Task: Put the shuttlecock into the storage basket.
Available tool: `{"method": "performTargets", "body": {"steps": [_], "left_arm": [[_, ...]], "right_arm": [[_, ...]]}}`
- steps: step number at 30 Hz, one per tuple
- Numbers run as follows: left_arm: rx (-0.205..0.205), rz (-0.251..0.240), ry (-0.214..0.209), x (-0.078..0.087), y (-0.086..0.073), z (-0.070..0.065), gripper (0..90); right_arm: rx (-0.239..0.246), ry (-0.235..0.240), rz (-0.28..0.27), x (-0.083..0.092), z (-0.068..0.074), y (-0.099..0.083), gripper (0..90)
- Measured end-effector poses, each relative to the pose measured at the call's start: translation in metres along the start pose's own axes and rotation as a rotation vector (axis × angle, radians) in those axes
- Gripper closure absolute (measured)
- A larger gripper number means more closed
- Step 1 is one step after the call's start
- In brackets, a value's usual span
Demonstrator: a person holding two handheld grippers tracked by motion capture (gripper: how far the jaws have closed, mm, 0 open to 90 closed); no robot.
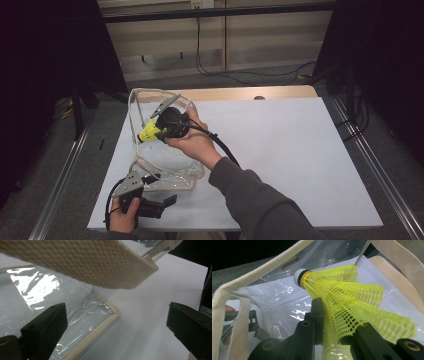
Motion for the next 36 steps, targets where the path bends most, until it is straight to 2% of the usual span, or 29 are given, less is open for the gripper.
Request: {"method": "performTargets", "body": {"steps": [36], "left_arm": [[0.004, -0.006, 0.000, 0.001, 0.000, 0.000, 3.1]], "right_arm": [[-0.029, -0.017, 0.031, -0.025, 0.008, 0.001, 78.2]]}}
Point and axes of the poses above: each handheld gripper's, and its own axes: x roughly backward along the jaws, y roughly out of its top, z roughly to its left, the point moved 1 cm from there along -x, roughly forward along the jaws, and after that the axes turned 14 degrees about -x, right-handed, at the moved point
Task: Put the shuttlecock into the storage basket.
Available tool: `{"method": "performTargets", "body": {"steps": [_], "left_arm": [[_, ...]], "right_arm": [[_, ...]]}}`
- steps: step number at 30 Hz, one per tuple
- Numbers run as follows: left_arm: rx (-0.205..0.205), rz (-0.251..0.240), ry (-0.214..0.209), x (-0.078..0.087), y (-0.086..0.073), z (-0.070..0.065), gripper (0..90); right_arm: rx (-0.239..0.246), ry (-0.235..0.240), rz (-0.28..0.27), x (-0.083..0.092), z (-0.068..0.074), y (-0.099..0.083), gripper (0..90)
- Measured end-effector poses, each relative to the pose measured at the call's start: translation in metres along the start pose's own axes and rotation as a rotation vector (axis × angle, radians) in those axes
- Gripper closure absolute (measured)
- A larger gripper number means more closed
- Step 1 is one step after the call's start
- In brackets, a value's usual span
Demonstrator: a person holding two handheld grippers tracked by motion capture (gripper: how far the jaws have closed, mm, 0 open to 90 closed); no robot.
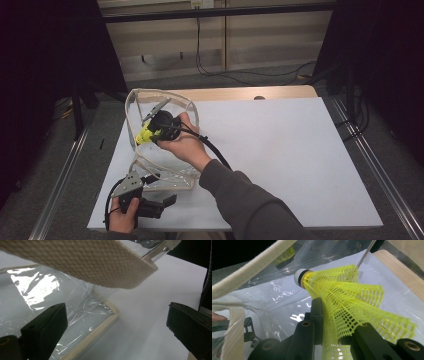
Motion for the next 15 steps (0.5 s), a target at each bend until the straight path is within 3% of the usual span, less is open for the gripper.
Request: {"method": "performTargets", "body": {"steps": [15], "left_arm": [[0.000, 0.001, -0.001, 0.000, -0.001, 0.000, 3.1]], "right_arm": [[0.002, -0.015, 0.040, -0.012, 0.000, -0.002, 78.1]]}}
Point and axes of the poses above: each handheld gripper's, and its own axes: x roughly backward along the jaws, y roughly out of its top, z roughly to its left, the point moved 1 cm from there along -x, roughly forward along the jaws, and after that the axes turned 14 degrees about -x, right-handed, at the moved point
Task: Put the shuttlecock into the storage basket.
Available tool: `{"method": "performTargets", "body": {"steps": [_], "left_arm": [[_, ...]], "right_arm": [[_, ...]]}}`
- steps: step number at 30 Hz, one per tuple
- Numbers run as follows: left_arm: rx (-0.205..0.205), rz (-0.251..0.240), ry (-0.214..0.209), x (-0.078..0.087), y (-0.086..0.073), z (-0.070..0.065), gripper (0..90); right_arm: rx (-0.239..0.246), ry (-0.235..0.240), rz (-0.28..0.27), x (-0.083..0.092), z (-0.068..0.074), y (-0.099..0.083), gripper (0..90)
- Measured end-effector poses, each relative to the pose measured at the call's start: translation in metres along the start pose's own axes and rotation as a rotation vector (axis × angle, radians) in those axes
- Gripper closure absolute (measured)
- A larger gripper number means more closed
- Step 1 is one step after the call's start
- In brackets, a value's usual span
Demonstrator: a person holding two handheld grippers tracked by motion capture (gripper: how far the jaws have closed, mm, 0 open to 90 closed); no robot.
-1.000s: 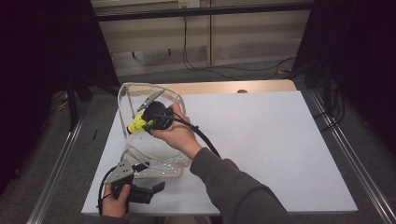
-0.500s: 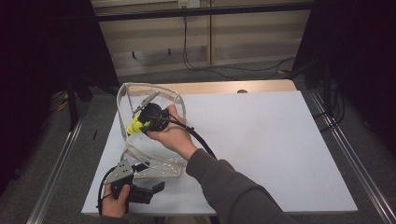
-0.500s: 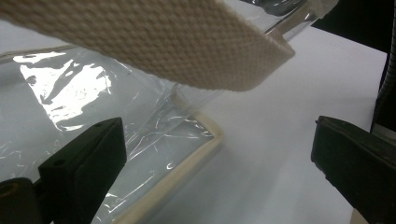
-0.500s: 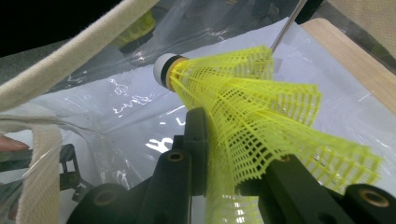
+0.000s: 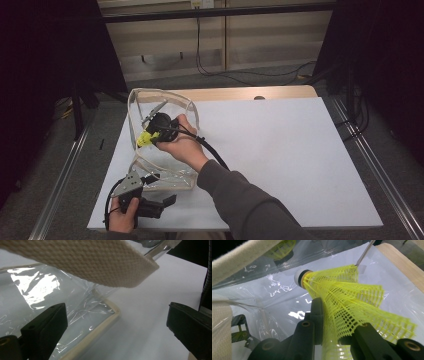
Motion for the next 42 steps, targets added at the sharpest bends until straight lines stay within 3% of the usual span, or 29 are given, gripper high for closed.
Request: {"method": "performTargets", "body": {"steps": [30, 42], "left_arm": [[-0.003, 0.004, 0.001, 0.001, -0.001, 0.001, 3.1], [0.000, 0.008, 0.014, 0.001, -0.001, 0.000, 3.1]], "right_arm": [[0.010, -0.041, 0.081, -0.020, -0.004, -0.004, 77.7], [0.013, -0.030, 0.104, -0.031, -0.003, -0.009, 77.2]]}}
Point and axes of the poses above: each handheld gripper's, and its own axes: x roughly backward along the jaws, y roughly out of its top, z roughly to its left, the point moved 1 cm from there along -x, roughly forward along the jaws, and after that the axes turned 14 degrees about -x, right-handed, at the moved point
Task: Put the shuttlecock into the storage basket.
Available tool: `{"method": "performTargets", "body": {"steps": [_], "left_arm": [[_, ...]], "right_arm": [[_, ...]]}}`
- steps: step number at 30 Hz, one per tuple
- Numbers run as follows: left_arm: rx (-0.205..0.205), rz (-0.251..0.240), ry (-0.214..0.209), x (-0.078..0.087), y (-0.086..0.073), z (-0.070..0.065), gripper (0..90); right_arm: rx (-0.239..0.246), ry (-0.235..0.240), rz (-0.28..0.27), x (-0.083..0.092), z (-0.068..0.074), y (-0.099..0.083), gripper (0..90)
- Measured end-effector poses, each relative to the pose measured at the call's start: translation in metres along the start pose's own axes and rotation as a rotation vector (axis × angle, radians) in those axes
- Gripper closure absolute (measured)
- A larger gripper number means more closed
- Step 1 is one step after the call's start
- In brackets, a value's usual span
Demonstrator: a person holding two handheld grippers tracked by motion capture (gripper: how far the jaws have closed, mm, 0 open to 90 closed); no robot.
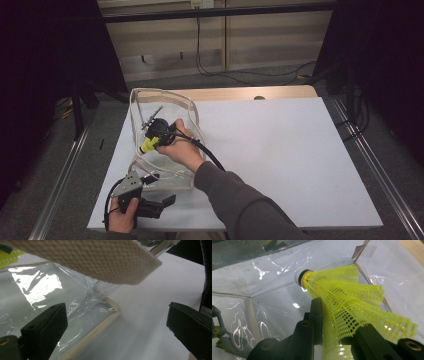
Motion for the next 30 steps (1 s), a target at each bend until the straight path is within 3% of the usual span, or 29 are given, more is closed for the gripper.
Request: {"method": "performTargets", "body": {"steps": [12, 15, 23, 30], "left_arm": [[0.002, 0.000, 0.004, 0.000, 0.000, 0.000, 3.1], [0.000, 0.001, 0.004, 0.000, 0.000, 0.000, 3.1], [-0.003, -0.004, 0.008, 0.001, 0.000, 0.000, 3.2], [-0.002, -0.005, 0.013, 0.002, 0.000, 0.000, 3.1]], "right_arm": [[0.030, -0.001, 0.066, -0.010, 0.001, -0.004, 76.9], [0.043, 0.017, 0.066, -0.011, 0.003, -0.004, 72.0], [0.018, 0.042, 0.068, -0.011, 0.003, -0.004, 68.8], [0.016, 0.035, 0.069, -0.011, 0.003, -0.004, 67.4]]}}
Point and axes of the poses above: each handheld gripper's, and its own axes: x roughly backward along the jaws, y roughly out of its top, z roughly to its left, the point moved 1 cm from there along -x, roughly forward along the jaws, and after that the axes turned 14 degrees about -x, right-handed, at the moved point
